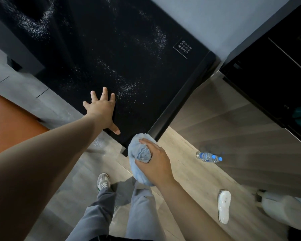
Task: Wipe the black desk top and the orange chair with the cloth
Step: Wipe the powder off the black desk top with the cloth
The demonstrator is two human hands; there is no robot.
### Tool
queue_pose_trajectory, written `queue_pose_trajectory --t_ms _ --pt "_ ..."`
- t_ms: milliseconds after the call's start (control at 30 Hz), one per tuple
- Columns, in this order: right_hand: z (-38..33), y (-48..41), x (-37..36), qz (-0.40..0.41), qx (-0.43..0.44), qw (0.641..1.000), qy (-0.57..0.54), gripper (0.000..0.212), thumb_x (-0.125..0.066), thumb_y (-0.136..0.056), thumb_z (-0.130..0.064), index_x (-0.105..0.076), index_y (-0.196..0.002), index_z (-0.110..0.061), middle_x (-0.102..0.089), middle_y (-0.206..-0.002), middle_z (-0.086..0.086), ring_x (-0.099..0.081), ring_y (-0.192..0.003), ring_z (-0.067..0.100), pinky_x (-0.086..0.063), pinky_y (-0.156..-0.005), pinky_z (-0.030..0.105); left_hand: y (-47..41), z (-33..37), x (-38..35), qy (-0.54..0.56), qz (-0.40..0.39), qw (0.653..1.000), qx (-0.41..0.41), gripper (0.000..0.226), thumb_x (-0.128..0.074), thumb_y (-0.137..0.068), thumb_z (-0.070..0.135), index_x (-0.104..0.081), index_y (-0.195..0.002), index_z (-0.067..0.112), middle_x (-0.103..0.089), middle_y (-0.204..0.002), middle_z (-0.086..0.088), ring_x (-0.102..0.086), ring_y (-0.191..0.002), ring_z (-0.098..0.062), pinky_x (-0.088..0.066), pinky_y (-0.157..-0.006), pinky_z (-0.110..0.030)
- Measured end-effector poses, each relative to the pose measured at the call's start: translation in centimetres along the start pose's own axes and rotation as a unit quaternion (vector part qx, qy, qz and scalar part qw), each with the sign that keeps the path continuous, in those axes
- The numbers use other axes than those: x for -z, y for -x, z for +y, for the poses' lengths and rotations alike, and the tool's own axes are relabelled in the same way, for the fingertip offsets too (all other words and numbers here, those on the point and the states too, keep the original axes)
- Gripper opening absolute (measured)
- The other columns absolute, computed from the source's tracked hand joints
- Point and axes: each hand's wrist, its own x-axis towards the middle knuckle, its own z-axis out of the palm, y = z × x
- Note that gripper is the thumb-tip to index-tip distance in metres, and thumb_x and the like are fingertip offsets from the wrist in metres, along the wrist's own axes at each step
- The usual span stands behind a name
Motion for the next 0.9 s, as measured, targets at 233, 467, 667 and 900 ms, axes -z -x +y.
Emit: queue_pose_trajectory --t_ms 233,467,667,900 --pt "-1.5 1.9 -0.5 -0.035 -0.012 0.999 -0.021 0.036 -0.063 -0.088 -0.027 -0.06 -0.124 -0.025 -0.065 -0.115 -0.012 -0.06 -0.104 0.006 -0.046 -0.097 0.02 -0.1 -0.2 -0.3 -0.002 0.008 1.0 -0.003 0.148 -0.086 -0.047 0.06 0.01 -0.153 0.022 0.02 -0.159 -0.007 0.01 -0.144 -0.045 -0.018 -0.112 -0.065" --pt "-1.3 2.6 2.2 -0.033 -0.041 0.995 -0.087 0.014 -0.067 -0.082 -0.022 -0.061 -0.08 -0.035 -0.065 -0.076 -0.017 -0.062 -0.076 0.0 -0.048 -0.069 0.015 0.1 -0.3 -0.2 0.008 0.01 1.0 -0.013 0.146 -0.085 -0.048 0.06 0.009 -0.153 0.022 0.019 -0.159 -0.007 0.009 -0.145 -0.044 -0.017 -0.113 -0.064" --pt "-1.5 2.3 7.4 0.061 -0.06 0.99 -0.116 0.02 -0.071 -0.083 -0.024 -0.057 -0.084 -0.039 -0.062 -0.081 -0.018 -0.058 -0.078 -0.002 -0.045 -0.069 0.006 1.4 -1.8 -0.2 0.008 0.04 0.998 -0.05 0.135 -0.079 -0.058 0.066 0.002 -0.154 0.018 0.007 -0.161 -0.008 0.0 -0.147 -0.039 -0.022 -0.115 -0.057" --pt "-1.8 -0.8 12.6 0.171 -0.115 0.959 -0.193 0.017 -0.068 -0.082 -0.036 -0.064 -0.098 -0.032 -0.069 -0.089 -0.008 -0.066 -0.086 0.01 -0.055 -0.077 0.032 2.1 -1.4 1.3 0.042 0.037 0.995 -0.089 0.118 -0.071 -0.07 0.065 -0.003 -0.154 0.016 -0.006 -0.161 -0.007 -0.01 -0.146 -0.035 -0.025 -0.115 -0.054"
